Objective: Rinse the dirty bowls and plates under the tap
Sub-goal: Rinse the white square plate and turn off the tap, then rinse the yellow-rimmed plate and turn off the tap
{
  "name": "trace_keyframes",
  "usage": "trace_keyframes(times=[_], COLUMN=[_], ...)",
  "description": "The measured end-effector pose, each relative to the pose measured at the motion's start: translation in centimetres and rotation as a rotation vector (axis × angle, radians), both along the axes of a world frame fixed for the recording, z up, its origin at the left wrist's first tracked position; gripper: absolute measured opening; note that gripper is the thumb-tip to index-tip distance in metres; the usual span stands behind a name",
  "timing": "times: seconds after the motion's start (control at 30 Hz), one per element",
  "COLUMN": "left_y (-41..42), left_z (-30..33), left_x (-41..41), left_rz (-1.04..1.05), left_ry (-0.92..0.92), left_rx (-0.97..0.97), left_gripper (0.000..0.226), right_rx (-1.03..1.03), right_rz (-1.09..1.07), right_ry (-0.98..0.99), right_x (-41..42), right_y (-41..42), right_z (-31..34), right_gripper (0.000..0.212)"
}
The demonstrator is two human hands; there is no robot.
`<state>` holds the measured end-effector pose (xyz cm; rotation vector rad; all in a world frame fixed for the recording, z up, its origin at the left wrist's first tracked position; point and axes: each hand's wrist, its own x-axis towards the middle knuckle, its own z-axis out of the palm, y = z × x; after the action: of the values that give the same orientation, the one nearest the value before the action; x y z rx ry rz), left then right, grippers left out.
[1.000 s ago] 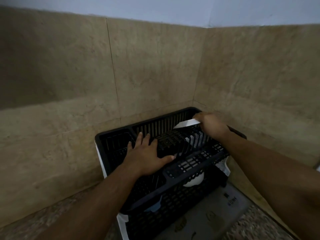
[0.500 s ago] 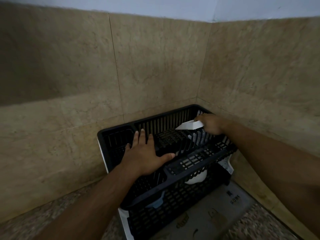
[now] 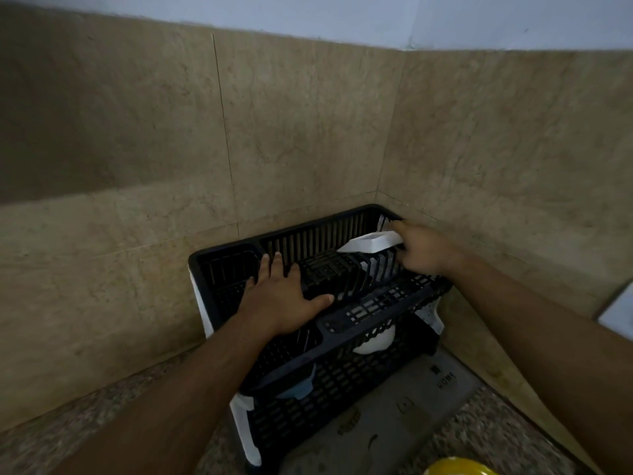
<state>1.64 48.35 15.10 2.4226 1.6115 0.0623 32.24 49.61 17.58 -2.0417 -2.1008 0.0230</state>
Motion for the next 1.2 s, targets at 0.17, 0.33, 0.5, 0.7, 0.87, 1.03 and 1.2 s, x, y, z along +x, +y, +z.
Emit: trace_keyframes(times=[0.17,0.33,0.5,0.7,0.87,1.03,1.2], left_y=[-2.3,-8.5,-16.6,-21.8,-22.4,-22.0,-22.0], left_z=[1.2,2.4,1.0,-7.2,-13.3,-17.7,-19.2], left_x=[0.4,2.0,4.0,6.1,8.6,9.8,10.5], left_rz=[-0.038,-0.131,-0.194,-0.180,-0.067,-0.065,-0.098], left_ry=[-0.077,-0.262,-0.419,-0.382,-0.309,-0.240,-0.249], left_rx=[0.042,0.255,0.295,-0.066,-0.344,-0.464,-0.498], left_gripper=[0.089,0.049,0.024,0.027,0.027,0.031,0.027], right_rx=[0.217,0.212,0.130,-0.070,-0.190,-0.330,-0.210], right_rz=[-0.027,-0.167,-0.363,-0.602,-0.816,-0.908,-0.884], right_ry=[0.104,0.330,0.522,0.580,0.625,0.680,0.846], right_x=[-1.6,-2.8,-3.0,-2.6,-2.2,-2.8,-4.0], right_y=[-8.0,-18.1,-28.6,-37.4,-39.1,-38.9,-39.3], right_z=[0.9,-0.7,-5.1,-12.1,-18.0,-21.5,-21.7], right_gripper=[0.040,0.023,0.025,0.008,0.048,0.053,0.027])
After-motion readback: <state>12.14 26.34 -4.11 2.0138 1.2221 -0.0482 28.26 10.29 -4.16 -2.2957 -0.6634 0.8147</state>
